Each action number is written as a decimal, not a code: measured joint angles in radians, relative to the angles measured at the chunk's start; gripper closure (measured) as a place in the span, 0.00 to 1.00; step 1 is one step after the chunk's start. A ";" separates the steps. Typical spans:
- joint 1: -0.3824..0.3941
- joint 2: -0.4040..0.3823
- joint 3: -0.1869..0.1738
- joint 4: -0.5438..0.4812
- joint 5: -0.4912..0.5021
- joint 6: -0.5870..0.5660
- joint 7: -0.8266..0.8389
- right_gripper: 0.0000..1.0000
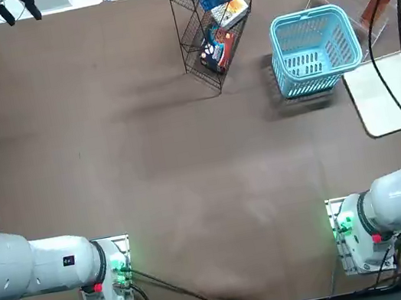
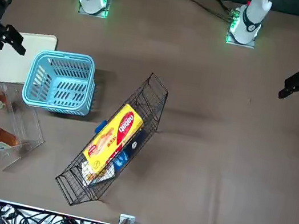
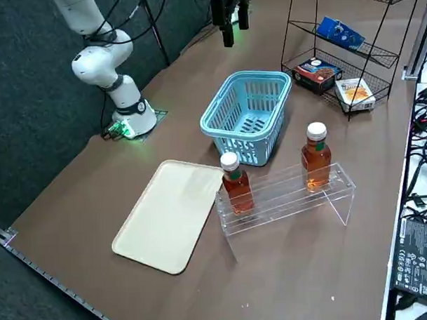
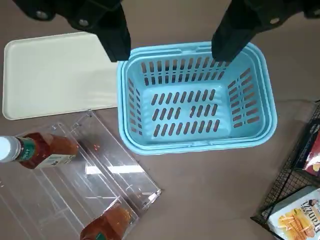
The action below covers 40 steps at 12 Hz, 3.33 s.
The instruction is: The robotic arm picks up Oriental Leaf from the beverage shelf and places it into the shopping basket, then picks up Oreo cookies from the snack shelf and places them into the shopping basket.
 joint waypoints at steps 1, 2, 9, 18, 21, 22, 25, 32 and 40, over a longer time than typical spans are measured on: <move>0.001 0.000 0.000 0.000 0.000 0.000 0.000 0.00; 0.002 0.000 0.000 0.000 0.000 0.000 0.000 0.00; 0.006 0.000 0.002 0.000 0.000 -0.001 0.000 0.00; -0.104 0.005 -0.010 -0.003 -0.008 0.000 -0.248 0.00; -0.171 0.017 -0.014 -0.003 -0.008 0.017 -0.400 0.00; -0.193 0.024 -0.015 -0.003 -0.008 0.034 -0.456 0.00; -0.257 0.058 -0.016 0.013 -0.008 0.083 -0.626 0.00; -0.364 0.248 -0.017 0.224 -0.008 0.104 -0.923 0.00; -0.365 0.328 -0.016 0.243 -0.007 0.197 -0.954 0.00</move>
